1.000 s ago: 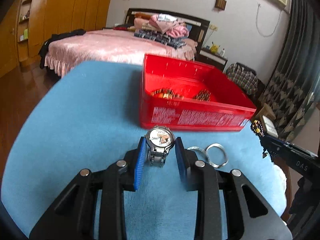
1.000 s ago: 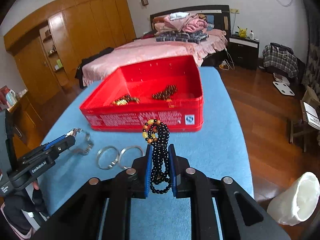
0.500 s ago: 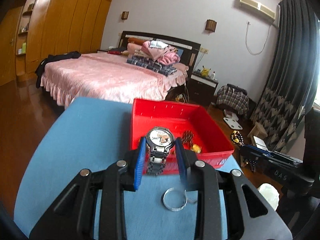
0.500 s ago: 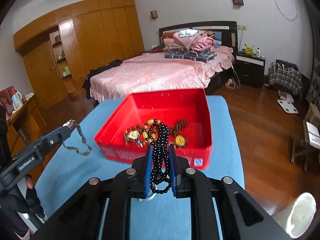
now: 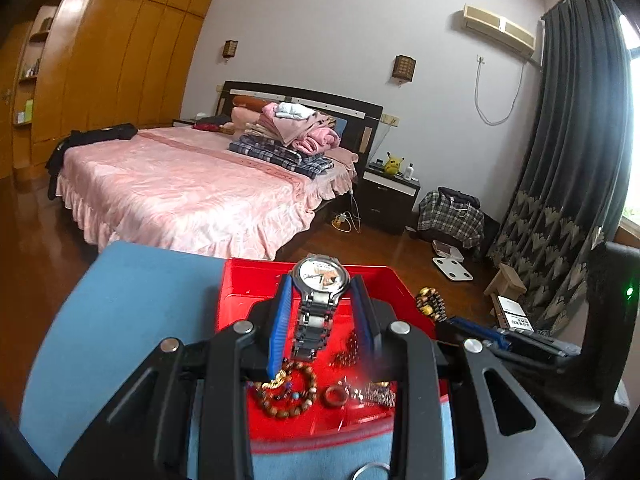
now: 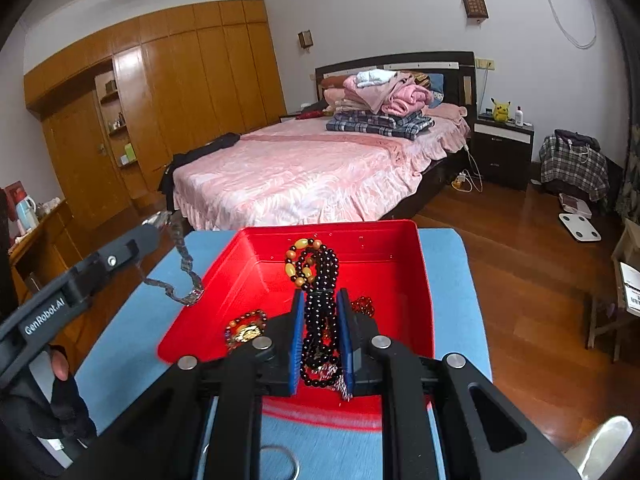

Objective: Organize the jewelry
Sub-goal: 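Carry the watch and bead necklace into the red tin and open both grippers, then withdraw both grippers from the tin toward the two silver bangles, then grasp the larger silver bangle with the left gripper while the right grasps the smaller one, then carry both silver bangles into the red tin and open both grippers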

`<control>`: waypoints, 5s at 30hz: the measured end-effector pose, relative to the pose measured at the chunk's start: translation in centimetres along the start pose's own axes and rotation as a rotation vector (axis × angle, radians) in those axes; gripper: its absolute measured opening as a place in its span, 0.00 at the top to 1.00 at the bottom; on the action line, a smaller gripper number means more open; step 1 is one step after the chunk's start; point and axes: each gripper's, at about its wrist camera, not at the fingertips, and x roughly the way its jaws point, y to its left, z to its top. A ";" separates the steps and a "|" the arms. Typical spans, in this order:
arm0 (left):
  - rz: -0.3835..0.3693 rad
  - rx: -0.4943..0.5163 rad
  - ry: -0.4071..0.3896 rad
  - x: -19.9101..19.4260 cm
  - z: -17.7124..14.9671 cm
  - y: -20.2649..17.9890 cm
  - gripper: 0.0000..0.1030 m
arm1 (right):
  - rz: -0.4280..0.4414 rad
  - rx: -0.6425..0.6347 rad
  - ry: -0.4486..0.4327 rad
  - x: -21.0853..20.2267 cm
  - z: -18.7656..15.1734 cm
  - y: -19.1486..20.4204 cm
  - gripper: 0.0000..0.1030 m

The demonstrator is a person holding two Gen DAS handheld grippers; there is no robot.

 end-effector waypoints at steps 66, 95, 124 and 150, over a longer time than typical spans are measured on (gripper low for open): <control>0.124 0.030 0.420 -2.0 -15.5 0.7 0.20 | -0.111 0.135 0.005 -6.9 -11.8 -2.9 0.06; 0.149 -0.004 0.403 -2.1 -14.4 2.9 0.50 | -0.045 0.090 0.059 -5.1 -12.2 -0.3 0.06; 0.195 -0.021 0.340 -4.3 -13.4 6.2 0.55 | -0.034 0.070 0.225 -0.3 -13.0 4.3 0.33; 0.165 -0.018 0.344 -4.6 -13.3 5.4 0.55 | -0.040 0.070 0.246 -0.8 -13.2 3.9 0.68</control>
